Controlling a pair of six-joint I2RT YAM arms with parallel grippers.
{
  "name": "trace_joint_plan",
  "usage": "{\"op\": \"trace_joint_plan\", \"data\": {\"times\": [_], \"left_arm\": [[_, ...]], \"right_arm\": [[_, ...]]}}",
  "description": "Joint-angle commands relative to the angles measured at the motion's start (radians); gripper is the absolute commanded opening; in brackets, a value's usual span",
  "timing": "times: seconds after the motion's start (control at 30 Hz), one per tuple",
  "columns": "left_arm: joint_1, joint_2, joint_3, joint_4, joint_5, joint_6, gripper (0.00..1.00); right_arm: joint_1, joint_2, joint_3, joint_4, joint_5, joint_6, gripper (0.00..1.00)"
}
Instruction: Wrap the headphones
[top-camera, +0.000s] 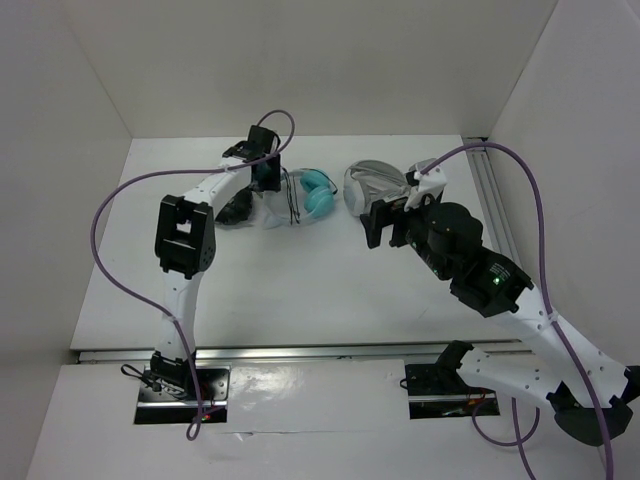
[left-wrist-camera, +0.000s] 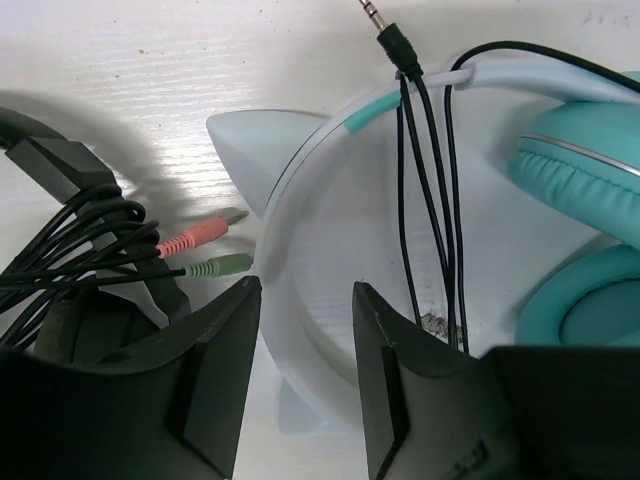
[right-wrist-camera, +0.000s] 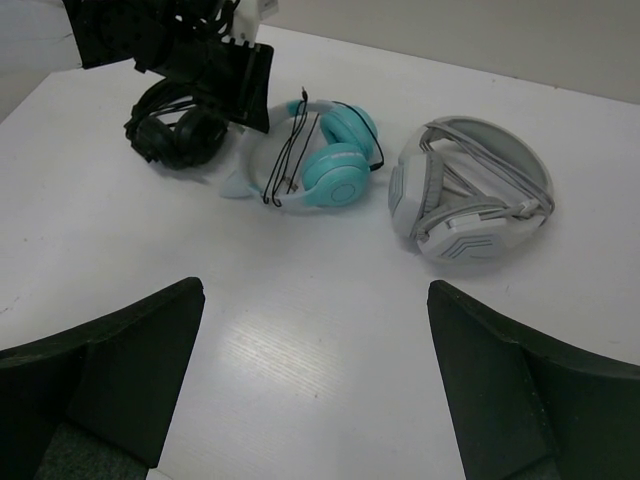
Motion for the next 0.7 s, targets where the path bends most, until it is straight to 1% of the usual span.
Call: {"op": "trace_joint_plan", "data": {"times": [0.0,0.13,0.2,0.23,0.3,0.37,0.43,0.47,0.5,0.53,0.57,0.6,0.63,0.67], "left_arm": [[0.008,-0.099,-0.005,0.019,0.015,-0.023,0.54],[0.008,-0.194,-0.014,0.043,0.055,-0.032,0.57],[0.008,-0.259,-0.005,0.043,0.055,-0.032,0.65],[0.008,-0.285,-0.005,0.043,0.055,-0.032,0.99],[-0.003,-0.363,-0.014,0.014,0.037,-0.032,1.00],[-0.012,-0.421,-0.032,-0.042,-0.021,-0.041,1.00],[-0.023,-0.541,-0.112,-0.076,-0.073,-0.067,1.00],[-0.038,-0.596,-0.158,-0.095,-0.093,-0.112,1.00],[-0.054,-0.659,-0.290,-0.070,-0.123,-0.112,1.00],[-0.072,-0.793,-0.357,-0.070,-0.156,-0.129,1.00],[-0.103,-0.867,-0.487,-0.070,-0.166,-0.156,1.00],[-0.117,-0.944,-0.550,-0.034,-0.166,-0.157,1.00],[-0.117,-1.017,-0.604,-0.033,-0.166,-0.173,1.00],[-0.133,-1.166,-0.653,-0.033,-0.166,-0.183,1.00]], "right_arm": [[0.007,-0.003,0.012,0.009,-0.020,-0.005,1.00],[0.007,0.008,0.021,0.009,-0.005,-0.005,1.00],[0.007,0.019,0.031,0.000,0.004,-0.005,1.00],[0.007,0.029,0.043,-0.009,0.004,0.004,1.00],[0.016,0.029,0.067,-0.037,0.004,0.018,1.00],[0.016,0.039,0.113,-0.095,0.039,0.041,1.00],[0.016,0.039,0.162,-0.159,0.059,0.071,1.00],[0.016,0.039,0.178,-0.181,0.059,0.081,1.00],[0.016,0.039,0.202,-0.201,0.059,0.081,1.00],[0.016,0.029,0.202,-0.218,0.050,0.081,1.00],[0.016,0.029,0.216,-0.248,0.050,0.096,1.00],[0.016,0.016,0.216,-0.261,0.050,0.110,1.00],[0.016,-0.001,0.216,-0.275,0.041,0.110,1.00],[0.016,-0.001,0.230,-0.307,0.041,0.125,1.00]]}}
